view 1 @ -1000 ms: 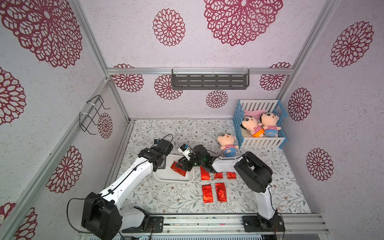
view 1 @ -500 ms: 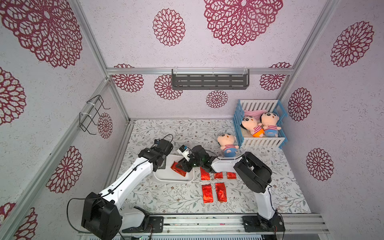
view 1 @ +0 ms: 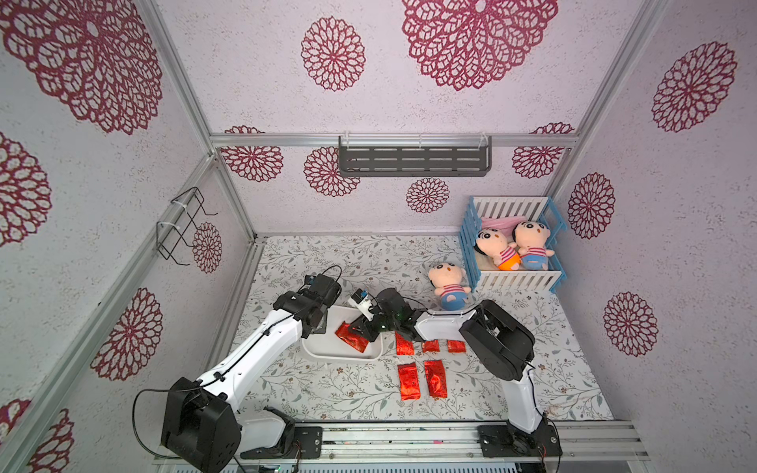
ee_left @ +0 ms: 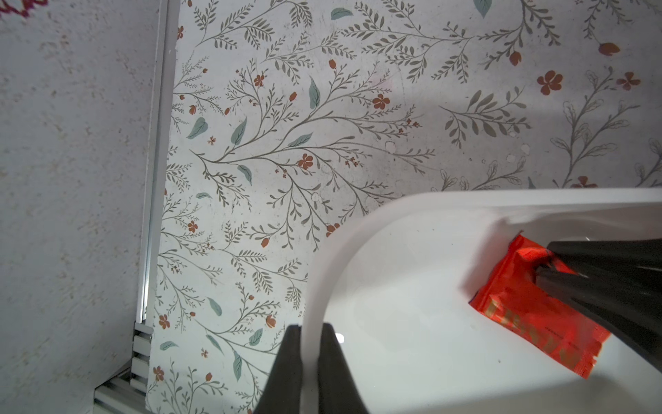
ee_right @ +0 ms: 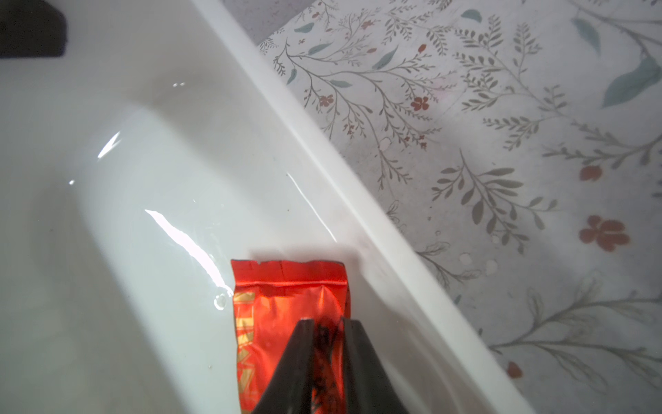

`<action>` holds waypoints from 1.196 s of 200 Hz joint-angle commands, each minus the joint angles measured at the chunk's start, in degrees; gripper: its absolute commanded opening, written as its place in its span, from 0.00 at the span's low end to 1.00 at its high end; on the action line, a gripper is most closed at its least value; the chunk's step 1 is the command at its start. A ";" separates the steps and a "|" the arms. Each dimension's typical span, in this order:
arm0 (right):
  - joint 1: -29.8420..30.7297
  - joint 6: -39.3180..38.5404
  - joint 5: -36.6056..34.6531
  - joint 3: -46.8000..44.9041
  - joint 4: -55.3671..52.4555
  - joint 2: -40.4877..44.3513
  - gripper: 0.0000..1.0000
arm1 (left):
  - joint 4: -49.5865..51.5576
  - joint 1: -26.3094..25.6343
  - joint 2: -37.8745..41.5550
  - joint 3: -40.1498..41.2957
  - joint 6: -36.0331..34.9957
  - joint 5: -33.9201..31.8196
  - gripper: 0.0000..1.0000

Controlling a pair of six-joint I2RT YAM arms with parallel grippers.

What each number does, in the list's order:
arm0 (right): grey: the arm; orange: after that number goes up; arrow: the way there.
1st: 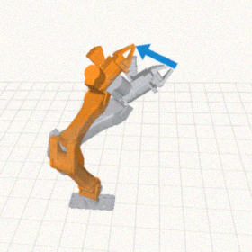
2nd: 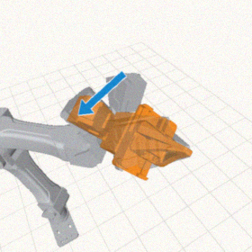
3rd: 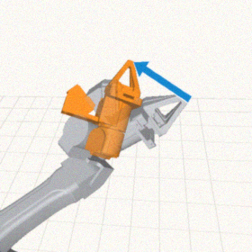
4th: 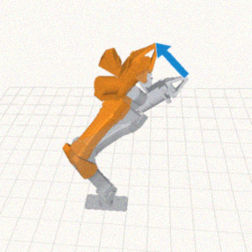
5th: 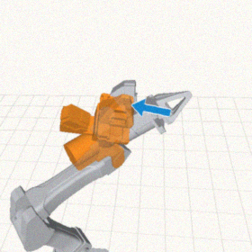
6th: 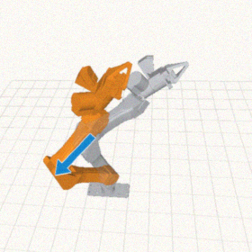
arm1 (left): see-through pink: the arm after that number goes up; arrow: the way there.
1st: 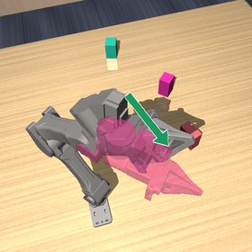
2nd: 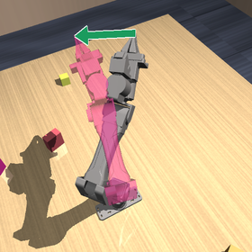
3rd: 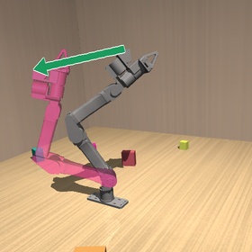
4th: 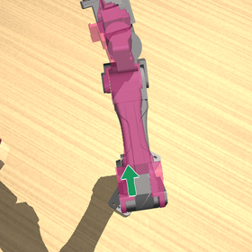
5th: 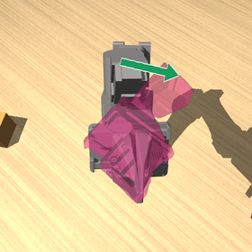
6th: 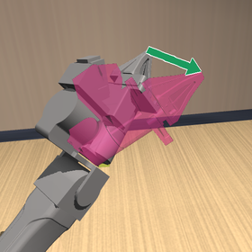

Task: Take the tea bags out of the storage box
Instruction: Pick up the tea bag from the storage box, then place the tea bag at the center of the board.

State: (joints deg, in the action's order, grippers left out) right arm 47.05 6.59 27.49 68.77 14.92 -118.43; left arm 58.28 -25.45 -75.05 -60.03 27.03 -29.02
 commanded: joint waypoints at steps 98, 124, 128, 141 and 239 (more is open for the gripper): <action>0.15 4.55 -3.59 -0.58 1.36 9.83 0.00 | -0.23 -0.21 -0.34 -0.69 -0.09 -0.45 0.00; -0.67 6.33 -5.61 -1.63 -1.01 14.33 0.00 | -0.09 -0.21 -0.36 -0.74 -0.02 -0.56 0.00; -0.84 6.59 -5.76 -2.00 -1.34 15.05 0.00 | -0.04 -0.21 -0.35 -0.74 0.10 -0.60 0.00; -2.18 7.95 -6.01 -4.64 -2.15 19.15 0.00 | 0.12 -0.21 -0.32 -0.72 0.08 -0.58 0.00; -12.49 29.37 -25.35 -35.42 -32.40 60.74 0.00 | 1.15 -0.21 -0.71 -1.06 0.68 -0.61 0.00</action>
State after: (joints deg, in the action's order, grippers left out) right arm 34.98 27.92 9.65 37.10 -4.58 -65.45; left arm 58.87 -25.45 -75.42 -60.07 27.46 -29.06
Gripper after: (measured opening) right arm 0.046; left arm 0.098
